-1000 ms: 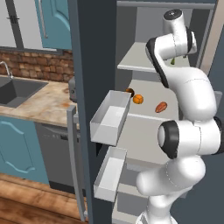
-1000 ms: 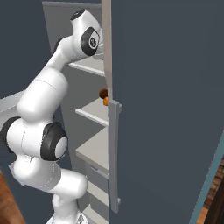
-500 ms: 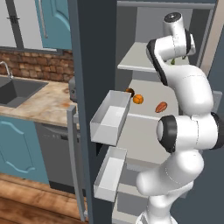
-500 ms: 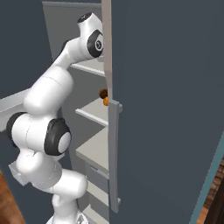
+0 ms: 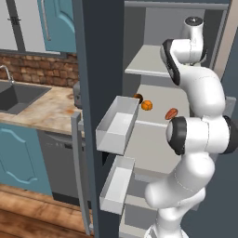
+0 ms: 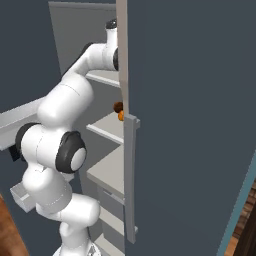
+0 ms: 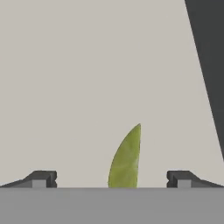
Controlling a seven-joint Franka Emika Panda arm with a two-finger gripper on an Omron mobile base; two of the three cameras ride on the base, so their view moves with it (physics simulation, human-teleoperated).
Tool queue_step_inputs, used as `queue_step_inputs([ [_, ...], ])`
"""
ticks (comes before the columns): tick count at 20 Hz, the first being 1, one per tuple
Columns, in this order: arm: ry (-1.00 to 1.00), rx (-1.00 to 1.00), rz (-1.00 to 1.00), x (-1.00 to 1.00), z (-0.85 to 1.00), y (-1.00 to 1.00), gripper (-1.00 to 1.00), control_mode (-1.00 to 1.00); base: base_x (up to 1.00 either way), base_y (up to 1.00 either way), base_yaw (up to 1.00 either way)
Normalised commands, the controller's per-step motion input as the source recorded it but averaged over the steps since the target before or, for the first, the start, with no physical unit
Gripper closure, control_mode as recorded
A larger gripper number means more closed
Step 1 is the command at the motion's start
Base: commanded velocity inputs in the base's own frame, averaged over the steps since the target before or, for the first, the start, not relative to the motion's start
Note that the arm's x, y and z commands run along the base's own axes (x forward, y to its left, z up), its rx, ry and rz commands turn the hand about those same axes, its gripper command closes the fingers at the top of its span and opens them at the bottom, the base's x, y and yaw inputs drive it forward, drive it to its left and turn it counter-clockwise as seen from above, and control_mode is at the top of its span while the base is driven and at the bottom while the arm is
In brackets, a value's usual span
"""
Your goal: Take the orange and lemon wedge from the highest rack and move them to the second highest rack where the orange and sweet potato are located, to maximize freezer space. Close the freezer door after rearranging.
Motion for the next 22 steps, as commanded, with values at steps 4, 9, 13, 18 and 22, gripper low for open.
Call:
queue_step_inputs([
  [4, 0.00, 0.13, 0.13, 0.21, -0.16, -0.18, -1.00, -1.00, 0.00, 0.00, 0.00],
  [9, 0.00, 0.02, 0.05, 0.02, -0.22, -0.11, -1.00, -1.00, 0.00, 0.00, 0.00],
  [13, 0.00, 0.00, 0.00, 0.00, -0.31, 0.00, -1.00, -1.00, 0.00, 0.00, 0.00],
  [18, 0.00, 0.00, 0.00, 0.00, -0.35, 0.00, 1.00, -1.00, 0.00, 0.00, 0.00],
  [22, 0.00, 0.00, 0.00, 0.00, -0.35, 0.00, 1.00, -1.00, 0.00, 0.00, 0.00],
])
